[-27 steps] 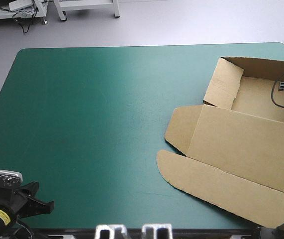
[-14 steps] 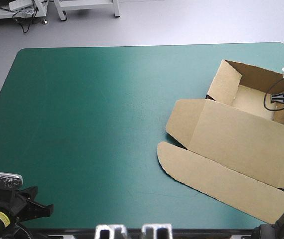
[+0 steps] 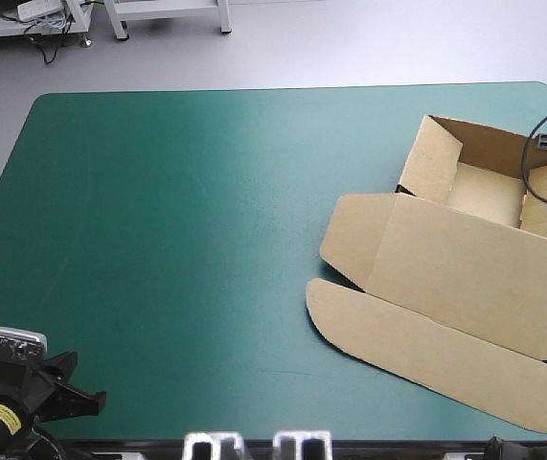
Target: Fold the box
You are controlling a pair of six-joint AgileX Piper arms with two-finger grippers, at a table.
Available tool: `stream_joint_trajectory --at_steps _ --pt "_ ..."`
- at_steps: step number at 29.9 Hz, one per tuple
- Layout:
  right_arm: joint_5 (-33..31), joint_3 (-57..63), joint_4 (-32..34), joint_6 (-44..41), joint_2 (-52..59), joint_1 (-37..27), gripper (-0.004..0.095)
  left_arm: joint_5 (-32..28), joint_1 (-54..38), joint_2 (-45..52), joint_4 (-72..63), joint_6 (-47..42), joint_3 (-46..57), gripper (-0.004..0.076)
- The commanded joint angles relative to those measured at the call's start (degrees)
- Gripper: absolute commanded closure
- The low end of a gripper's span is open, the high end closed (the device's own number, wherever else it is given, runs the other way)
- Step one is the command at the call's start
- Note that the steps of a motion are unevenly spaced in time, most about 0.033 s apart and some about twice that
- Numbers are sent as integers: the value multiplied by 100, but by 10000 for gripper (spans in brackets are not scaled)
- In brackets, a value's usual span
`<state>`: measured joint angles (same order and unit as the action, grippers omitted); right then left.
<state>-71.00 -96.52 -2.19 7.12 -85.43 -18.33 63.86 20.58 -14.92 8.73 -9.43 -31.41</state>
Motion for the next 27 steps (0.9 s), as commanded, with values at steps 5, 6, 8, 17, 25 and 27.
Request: stream_joint_trajectory --at_steps 5,6,8,17,25,27 --pt "160 2149 -1489 875 2086 -23 923 -692 22 -56 -397 181 -133 734" --pt "337 2646 -1529 995 2399 -23 923 -721 22 -56 -425 191 -123 734" --pt "586 3360 -1622 1057 2964 -23 923 -776 22 -56 -516 383 -89 734" --pt "1078 5726 -1856 1258 5339 924 923 -1056 22 -56 -578 618 115 734" --pt "1092 6211 -863 659 6687 1172 923 -1361 22 -56 -756 853 151 734" --pt "1092 6342 -796 594 6888 1172 923 -1461 22 -56 -826 891 151 734"
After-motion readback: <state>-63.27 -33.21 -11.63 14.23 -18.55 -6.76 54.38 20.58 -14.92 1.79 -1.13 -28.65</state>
